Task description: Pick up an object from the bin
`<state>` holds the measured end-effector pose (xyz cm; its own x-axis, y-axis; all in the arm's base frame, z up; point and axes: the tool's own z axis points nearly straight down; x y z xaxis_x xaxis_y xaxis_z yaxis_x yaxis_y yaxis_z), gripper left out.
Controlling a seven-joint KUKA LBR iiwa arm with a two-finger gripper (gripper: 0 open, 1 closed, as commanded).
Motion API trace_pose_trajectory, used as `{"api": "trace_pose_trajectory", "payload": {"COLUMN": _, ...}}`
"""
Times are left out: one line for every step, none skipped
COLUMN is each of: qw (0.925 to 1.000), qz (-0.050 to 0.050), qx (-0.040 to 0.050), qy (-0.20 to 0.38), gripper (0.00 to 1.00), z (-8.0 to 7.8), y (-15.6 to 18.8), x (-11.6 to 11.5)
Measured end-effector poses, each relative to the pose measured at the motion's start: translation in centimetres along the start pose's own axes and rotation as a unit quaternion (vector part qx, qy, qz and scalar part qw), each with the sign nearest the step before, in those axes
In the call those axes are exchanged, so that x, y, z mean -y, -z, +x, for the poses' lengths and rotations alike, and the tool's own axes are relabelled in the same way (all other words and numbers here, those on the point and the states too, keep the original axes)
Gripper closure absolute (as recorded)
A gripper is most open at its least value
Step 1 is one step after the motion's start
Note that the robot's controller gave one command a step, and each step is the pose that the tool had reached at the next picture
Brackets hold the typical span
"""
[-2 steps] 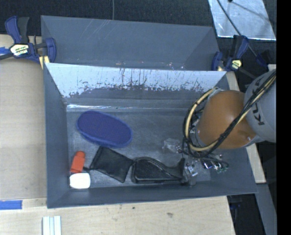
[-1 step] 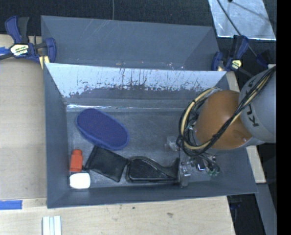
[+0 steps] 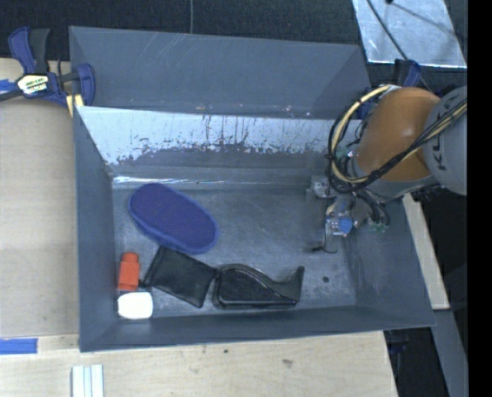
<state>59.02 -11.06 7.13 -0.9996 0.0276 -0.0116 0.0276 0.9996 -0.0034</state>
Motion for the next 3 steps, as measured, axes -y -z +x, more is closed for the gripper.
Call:
{"api": "trace_pose_trajectory", "payload": {"qw": 0.9917, "qz": -0.001, "qx": -0.0024, "qy": 0.128, "gripper": 0.00, "z": -2.00, "y": -0.11, "x": 4.26}}
{"api": "trace_pose_trajectory", "payload": {"qw": 0.9915, "qz": -0.002, "qx": -0.0023, "qy": 0.130, "gripper": 1.00, "z": -2.03, "y": -0.12, "x": 3.97}}
{"api": "trace_pose_trajectory", "payload": {"qw": 0.9915, "qz": -0.002, "qx": -0.0018, "qy": 0.130, "gripper": 1.00, "z": -2.15, "y": 0.09, "x": 3.98}}
